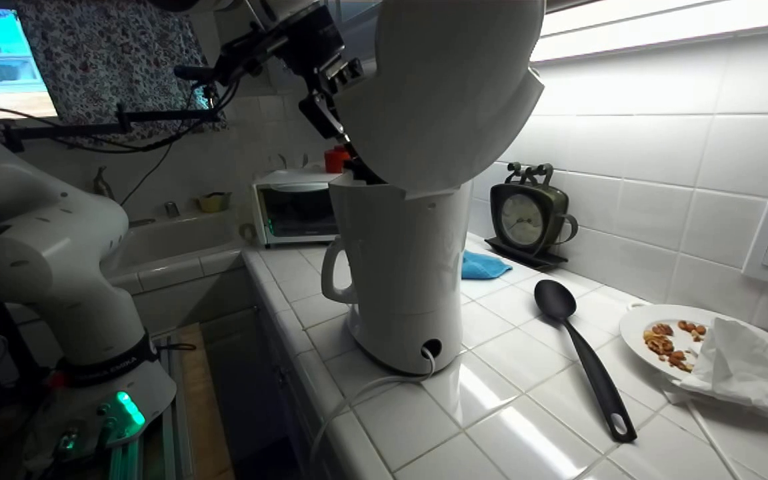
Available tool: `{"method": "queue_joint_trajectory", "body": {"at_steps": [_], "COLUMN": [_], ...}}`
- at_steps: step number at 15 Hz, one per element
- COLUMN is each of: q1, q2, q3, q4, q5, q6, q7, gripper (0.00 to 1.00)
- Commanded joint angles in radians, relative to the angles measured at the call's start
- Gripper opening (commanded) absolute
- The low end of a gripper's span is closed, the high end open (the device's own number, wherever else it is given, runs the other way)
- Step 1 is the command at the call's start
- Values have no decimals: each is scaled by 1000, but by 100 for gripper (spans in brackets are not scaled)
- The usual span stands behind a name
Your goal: Place the coffee strainer inside the coffee maker
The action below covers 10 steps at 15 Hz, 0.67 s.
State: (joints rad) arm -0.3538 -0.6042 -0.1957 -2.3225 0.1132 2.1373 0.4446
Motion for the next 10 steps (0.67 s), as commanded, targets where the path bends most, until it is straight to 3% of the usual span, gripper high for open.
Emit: {"method": "queue_joint_trajectory", "body": {"at_steps": [1, 3, 10], "q1": [-15, -32, -50], "q2": [-47, -61, -85], "q3": [17, 28, 21], "q4": [19, 23, 40], "q5": [-35, -86, -249], "q6": [-101, -141, -145], "q7": [-27, -39, -141], "gripper": [89, 100, 100]}}
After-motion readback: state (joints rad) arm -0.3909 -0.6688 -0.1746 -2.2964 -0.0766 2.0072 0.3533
